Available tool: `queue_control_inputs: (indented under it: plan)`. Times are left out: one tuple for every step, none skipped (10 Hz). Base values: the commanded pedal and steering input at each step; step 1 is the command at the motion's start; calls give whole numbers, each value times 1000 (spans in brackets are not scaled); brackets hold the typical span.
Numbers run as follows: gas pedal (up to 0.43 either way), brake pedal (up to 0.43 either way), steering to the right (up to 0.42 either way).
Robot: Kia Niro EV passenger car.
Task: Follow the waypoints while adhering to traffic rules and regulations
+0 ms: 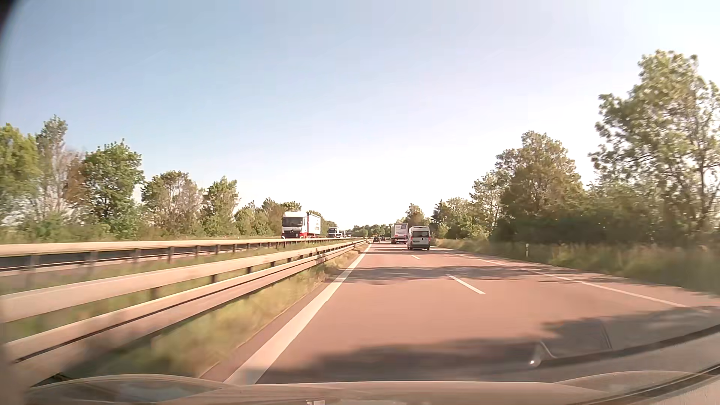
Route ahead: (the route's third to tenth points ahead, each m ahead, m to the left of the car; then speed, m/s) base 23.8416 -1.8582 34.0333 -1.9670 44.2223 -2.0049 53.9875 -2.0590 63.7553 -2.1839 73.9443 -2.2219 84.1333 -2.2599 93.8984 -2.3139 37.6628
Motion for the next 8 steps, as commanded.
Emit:
queue_control_inputs:
  plan:
    - [398, 12, -1]
    - [398, 12, -1]
    - [398, 12, -1]
    - [409, 12, -1]
    - [409, 12, -1]
    - [409, 12, -1]
    - [409, 12, -1]
    - [409, 12, -1]
